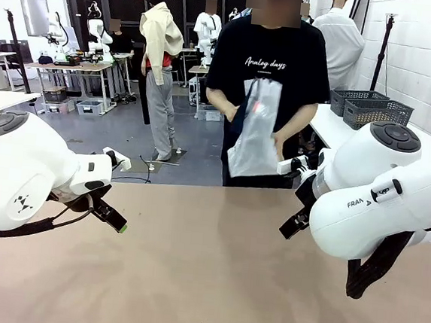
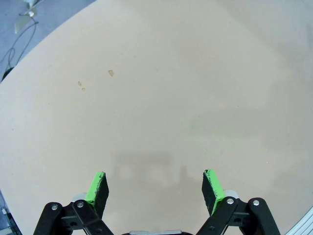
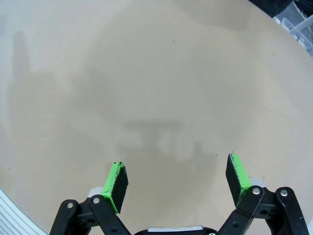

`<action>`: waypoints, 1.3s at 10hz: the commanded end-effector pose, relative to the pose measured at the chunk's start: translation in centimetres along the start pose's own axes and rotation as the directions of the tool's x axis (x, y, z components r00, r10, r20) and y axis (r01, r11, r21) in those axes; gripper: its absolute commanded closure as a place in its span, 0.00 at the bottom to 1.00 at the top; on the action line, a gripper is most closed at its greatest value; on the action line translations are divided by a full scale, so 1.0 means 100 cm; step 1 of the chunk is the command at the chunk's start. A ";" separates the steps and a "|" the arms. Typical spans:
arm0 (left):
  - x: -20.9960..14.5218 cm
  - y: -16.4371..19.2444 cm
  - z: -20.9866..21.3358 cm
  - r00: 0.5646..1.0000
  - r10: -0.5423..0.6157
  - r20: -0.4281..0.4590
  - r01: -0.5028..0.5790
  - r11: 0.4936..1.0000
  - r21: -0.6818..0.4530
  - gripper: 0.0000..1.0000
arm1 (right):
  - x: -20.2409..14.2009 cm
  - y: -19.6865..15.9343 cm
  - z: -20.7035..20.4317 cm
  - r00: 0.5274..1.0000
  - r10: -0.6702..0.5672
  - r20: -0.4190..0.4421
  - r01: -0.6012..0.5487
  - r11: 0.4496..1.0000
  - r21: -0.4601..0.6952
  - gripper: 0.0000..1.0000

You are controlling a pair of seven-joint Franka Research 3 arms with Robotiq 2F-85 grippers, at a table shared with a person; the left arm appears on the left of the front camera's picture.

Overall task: Transfer purchased items from the store into the shopping bag.
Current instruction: Open the Reusable shopping bag in the center of the table.

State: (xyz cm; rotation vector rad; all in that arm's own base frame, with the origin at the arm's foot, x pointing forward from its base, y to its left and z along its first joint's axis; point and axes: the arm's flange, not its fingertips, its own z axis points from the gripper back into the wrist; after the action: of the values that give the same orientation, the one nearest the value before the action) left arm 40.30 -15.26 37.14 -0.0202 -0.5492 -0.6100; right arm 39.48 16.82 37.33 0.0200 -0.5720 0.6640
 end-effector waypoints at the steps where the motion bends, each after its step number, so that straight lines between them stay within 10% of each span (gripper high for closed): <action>1: 0.000 0.001 0.000 1.000 0.003 0.000 -0.003 1.000 0.000 0.00 | 0.000 0.000 0.000 1.000 -0.001 0.000 0.001 1.000 0.000 0.00; 13: 0.000 0.001 0.000 1.000 0.003 0.000 -0.003 1.000 0.000 0.00 | 0.000 0.000 0.000 1.000 -0.001 0.000 0.001 1.000 0.000 0.00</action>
State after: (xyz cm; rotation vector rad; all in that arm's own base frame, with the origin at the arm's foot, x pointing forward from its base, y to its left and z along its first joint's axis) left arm 40.30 -15.26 37.14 -0.0202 -0.5492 -0.6100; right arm 39.48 16.82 37.33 0.0200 -0.5720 0.6640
